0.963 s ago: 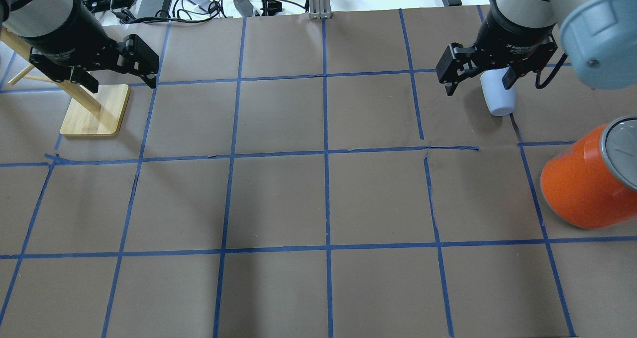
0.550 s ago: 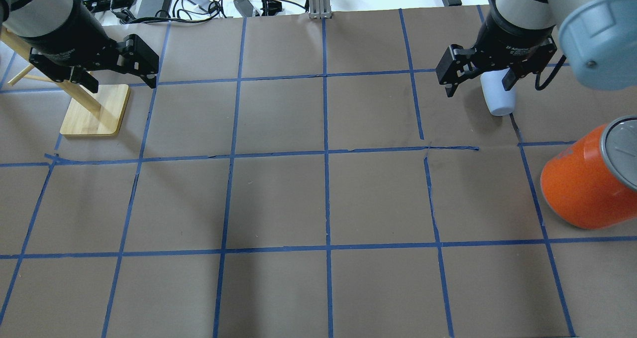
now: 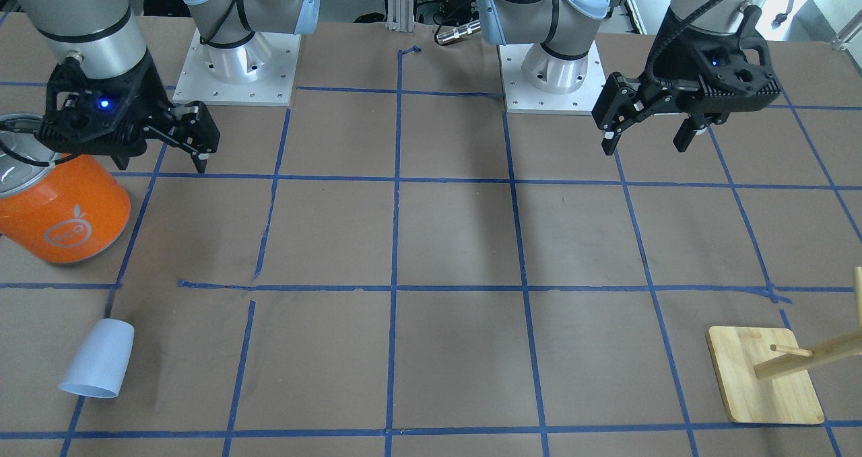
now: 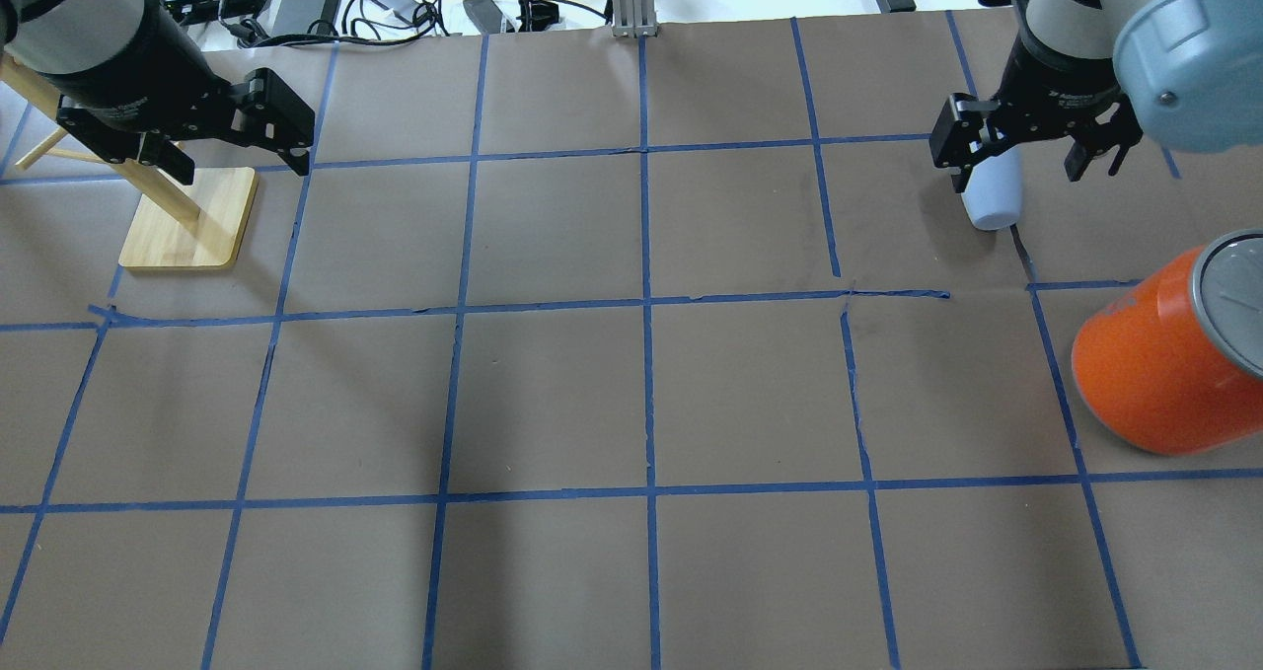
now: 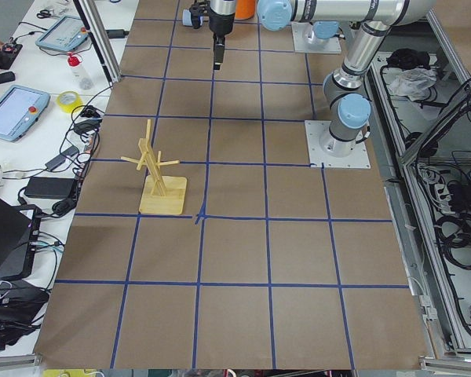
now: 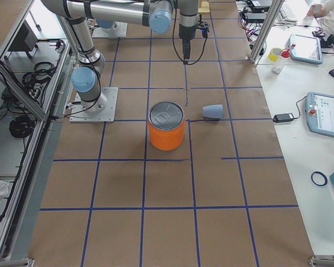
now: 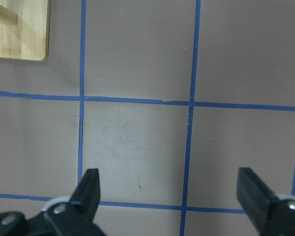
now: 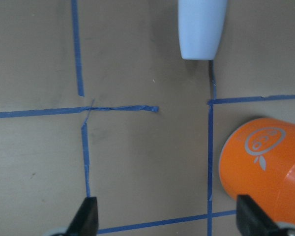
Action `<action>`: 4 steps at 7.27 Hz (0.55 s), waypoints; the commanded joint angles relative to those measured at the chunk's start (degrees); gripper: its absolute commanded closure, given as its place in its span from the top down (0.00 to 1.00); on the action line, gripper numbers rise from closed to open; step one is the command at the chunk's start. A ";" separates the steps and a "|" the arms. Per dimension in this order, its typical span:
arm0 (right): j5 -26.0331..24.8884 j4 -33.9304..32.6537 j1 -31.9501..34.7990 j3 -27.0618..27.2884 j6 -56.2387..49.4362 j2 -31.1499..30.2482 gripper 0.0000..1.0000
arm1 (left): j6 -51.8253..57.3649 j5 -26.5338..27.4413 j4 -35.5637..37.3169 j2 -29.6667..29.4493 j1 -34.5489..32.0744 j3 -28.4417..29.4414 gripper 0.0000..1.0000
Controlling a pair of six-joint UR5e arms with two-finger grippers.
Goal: Flip cup
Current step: 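Lower the right gripper onto the upside-down pale blue cup and grasp it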
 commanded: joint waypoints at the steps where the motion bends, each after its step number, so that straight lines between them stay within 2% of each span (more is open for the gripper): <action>1: -0.61 -8.67 -2.30 -0.05 3.82 8.34 1.00 | 0.00 0.00 0.00 0.00 0.00 0.00 1.00; 2: -0.70 -15.28 -2.57 -0.05 3.22 11.44 1.00 | 0.00 0.00 0.00 0.00 0.00 0.00 1.00; 3: -0.44 -16.30 -2.57 -0.05 3.30 12.69 1.00 | 0.00 0.00 0.00 0.00 0.00 0.00 1.00; 4: -0.53 -20.75 -2.57 -0.05 3.30 16.01 1.00 | 0.00 0.00 0.00 0.00 0.00 0.00 1.00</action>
